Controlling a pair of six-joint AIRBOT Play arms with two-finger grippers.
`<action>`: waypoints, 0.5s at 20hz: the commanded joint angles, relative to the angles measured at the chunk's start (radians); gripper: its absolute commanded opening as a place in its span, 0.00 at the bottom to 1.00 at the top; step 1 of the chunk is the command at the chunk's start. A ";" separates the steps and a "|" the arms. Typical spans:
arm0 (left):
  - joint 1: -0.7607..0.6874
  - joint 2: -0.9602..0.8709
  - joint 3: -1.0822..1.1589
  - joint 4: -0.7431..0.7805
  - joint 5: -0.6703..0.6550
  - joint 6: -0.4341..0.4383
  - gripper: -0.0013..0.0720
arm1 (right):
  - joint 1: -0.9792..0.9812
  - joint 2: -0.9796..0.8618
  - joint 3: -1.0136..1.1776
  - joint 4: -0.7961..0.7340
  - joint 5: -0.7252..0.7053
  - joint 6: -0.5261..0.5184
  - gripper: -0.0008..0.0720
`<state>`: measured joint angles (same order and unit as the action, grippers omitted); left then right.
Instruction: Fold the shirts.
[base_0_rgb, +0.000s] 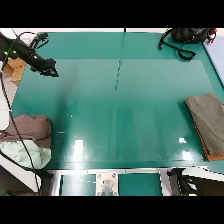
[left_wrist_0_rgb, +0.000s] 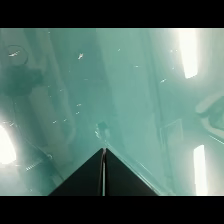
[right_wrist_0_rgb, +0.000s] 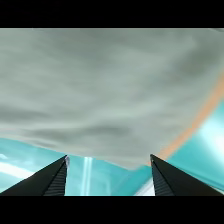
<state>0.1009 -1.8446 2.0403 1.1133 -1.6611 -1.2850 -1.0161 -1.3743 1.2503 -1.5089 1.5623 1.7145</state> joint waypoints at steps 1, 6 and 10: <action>0.000 0.013 0.003 -0.006 0.005 -0.037 0.04 | 0.085 -0.005 0.089 0.143 -0.059 -0.002 0.31; 0.000 0.108 -0.005 0.015 0.021 -0.116 0.04 | 0.371 -0.004 0.183 0.236 -0.140 -0.051 0.03; -0.022 0.229 -0.146 0.048 -0.015 -0.150 0.04 | 0.636 0.017 0.054 0.237 -0.177 -0.087 0.03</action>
<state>0.0933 -1.6917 1.9728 1.1324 -1.6547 -1.4006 -0.5526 -1.3712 1.3674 -1.2922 1.4273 1.6562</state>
